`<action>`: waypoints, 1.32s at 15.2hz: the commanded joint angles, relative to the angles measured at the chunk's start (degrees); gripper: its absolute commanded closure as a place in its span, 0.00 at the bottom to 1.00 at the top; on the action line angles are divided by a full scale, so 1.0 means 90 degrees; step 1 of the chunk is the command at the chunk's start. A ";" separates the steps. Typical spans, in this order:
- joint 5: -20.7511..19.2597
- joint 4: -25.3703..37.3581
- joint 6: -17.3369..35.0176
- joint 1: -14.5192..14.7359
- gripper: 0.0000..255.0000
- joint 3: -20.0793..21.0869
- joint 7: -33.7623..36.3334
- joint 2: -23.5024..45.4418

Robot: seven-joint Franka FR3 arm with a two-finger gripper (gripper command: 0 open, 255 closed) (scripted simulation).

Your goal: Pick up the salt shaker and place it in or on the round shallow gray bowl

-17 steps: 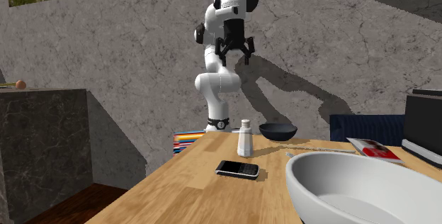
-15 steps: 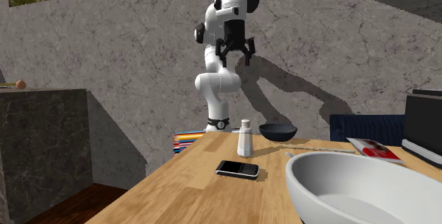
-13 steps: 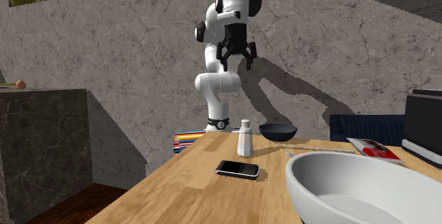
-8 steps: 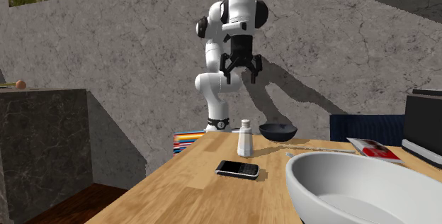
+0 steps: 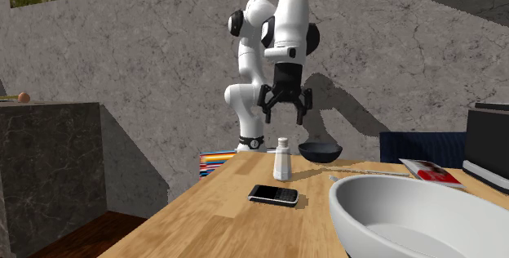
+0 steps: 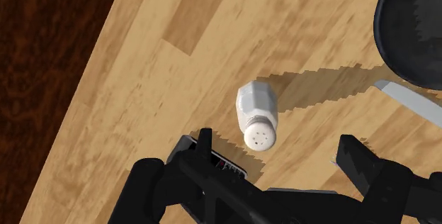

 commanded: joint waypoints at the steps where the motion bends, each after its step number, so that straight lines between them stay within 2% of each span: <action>1: -0.0183 0.0150 0.0350 -0.0049 0.00 0.0078 0.0221 0.0441; 9: -0.0281 -0.0166 0.1047 -0.0092 0.00 0.0056 0.0281 0.0824; 17: -0.0280 -0.0165 0.1046 -0.0092 0.00 0.0056 0.0281 0.0823; 18: -0.0280 -0.0165 0.1046 -0.0092 1.00 0.0056 0.0281 0.0823; 20: -0.0280 -0.0165 0.1046 -0.0092 1.00 0.0056 0.0281 0.0823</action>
